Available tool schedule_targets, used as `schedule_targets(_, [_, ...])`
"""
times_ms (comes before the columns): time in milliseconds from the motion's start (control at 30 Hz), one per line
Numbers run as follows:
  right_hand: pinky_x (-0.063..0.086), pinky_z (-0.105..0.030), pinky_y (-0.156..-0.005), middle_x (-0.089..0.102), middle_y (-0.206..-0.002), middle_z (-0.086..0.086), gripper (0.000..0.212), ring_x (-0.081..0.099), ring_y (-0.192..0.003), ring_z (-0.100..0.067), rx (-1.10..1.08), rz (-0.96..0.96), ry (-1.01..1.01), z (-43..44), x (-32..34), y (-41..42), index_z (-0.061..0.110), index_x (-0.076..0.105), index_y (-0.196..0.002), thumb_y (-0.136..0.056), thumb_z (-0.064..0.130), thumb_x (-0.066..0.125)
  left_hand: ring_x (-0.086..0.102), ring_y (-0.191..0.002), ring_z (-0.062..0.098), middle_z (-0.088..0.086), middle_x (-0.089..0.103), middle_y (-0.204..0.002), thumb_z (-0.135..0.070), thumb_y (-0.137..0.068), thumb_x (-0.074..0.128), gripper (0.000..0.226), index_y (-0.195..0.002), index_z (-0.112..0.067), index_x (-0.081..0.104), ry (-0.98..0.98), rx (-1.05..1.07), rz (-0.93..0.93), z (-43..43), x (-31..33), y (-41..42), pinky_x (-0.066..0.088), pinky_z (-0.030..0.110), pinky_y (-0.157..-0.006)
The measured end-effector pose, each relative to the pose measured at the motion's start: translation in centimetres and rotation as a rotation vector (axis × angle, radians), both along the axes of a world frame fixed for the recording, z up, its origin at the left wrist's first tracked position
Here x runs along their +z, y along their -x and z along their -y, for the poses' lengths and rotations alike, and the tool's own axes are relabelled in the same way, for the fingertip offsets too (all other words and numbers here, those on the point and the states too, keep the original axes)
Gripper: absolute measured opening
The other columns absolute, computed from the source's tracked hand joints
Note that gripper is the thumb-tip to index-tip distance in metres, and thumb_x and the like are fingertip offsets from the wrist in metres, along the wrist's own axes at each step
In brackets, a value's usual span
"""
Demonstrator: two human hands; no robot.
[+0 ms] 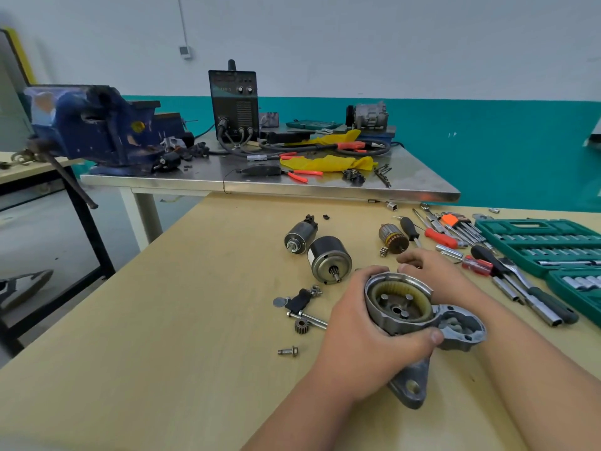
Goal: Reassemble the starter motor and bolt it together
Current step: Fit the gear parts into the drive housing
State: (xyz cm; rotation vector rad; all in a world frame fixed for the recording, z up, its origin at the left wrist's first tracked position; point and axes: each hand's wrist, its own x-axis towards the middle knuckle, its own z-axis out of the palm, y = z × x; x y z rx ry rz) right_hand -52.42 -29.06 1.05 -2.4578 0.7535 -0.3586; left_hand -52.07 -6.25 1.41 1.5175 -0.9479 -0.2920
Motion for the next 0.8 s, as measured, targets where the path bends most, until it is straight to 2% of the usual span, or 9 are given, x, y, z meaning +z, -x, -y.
schedule_targets(133, [0.044,-0.026,-0.088,0.062,-0.124,-0.001,0.032,0.054,-0.103,-0.01,0.016,-0.013,0.025,0.0,-0.1,-0.1,0.018,0.058,-0.127,-0.096,0.025,0.055,0.057,-0.104,-0.013,-0.036,0.059,-0.109,-0.045,-0.055,0.081,0.067,-0.111,-0.054,0.045,0.013,-0.007,-0.006,-0.1,0.0,-0.1,0.042,0.001,-0.082])
schedule_targets(367, [0.048,-0.029,-0.091,0.062,-0.122,-0.002,0.031,0.056,-0.104,-0.012,0.028,-0.014,0.024,-0.1,0.0,0.1,0.018,0.058,-0.127,-0.097,0.025,0.055,0.057,-0.111,-0.007,-0.029,0.06,-0.115,-0.052,-0.054,0.081,0.078,-0.122,-0.049,0.044,0.043,-0.028,-0.012,-0.2,-0.5,-0.2,0.045,0.008,-0.089])
schedule_targets(467, [0.047,-0.026,-0.084,0.062,-0.12,-0.001,0.031,0.057,-0.102,-0.012,0.023,-0.008,0.012,-0.1,-0.1,0.2,0.019,0.058,-0.126,-0.097,0.026,0.054,0.058,-0.112,-0.004,-0.027,0.061,-0.116,-0.051,-0.054,0.082,0.078,-0.123,-0.049,0.045,0.051,-0.036,-0.012,-0.2,-0.6,-0.4,0.046,0.01,-0.091])
schedule_targets(633, [0.044,-0.022,-0.074,0.063,-0.114,0.003,0.029,0.057,-0.097,-0.009,0.023,0.003,-0.016,-0.2,0.0,0.1,0.022,0.059,-0.124,-0.096,0.028,0.055,0.059,-0.11,-0.006,-0.028,0.061,-0.114,-0.047,-0.055,0.081,0.074,-0.12,-0.05,0.047,0.077,-0.041,-0.002,-0.3,-0.5,-0.4,0.044,0.006,-0.086])
schedule_targets(733, [0.048,-0.032,-0.087,0.065,-0.115,0.003,0.03,0.058,-0.102,-0.012,0.045,0.028,-0.003,-1.0,1.4,-1.5,0.022,0.06,-0.122,-0.095,0.034,0.054,0.061,-0.106,-0.004,-0.027,0.064,-0.109,-0.041,-0.058,0.082,0.065,-0.112,-0.058,0.051,0.094,-0.013,0.054,-0.4,-0.4,-0.5,0.045,0.007,-0.085])
schedule_targets(800, [0.048,-0.035,-0.088,0.067,-0.11,0.005,0.037,0.062,-0.097,-0.012,0.123,-0.004,0.017,-1.9,3.4,-3.4,0.019,0.06,-0.121,-0.096,0.044,0.05,0.063,-0.106,0.0,-0.023,0.066,-0.109,-0.039,-0.059,0.082,0.063,-0.114,-0.049,0.054,0.119,0.026,0.073,-0.5,-0.5,-0.6,0.046,0.01,-0.087])
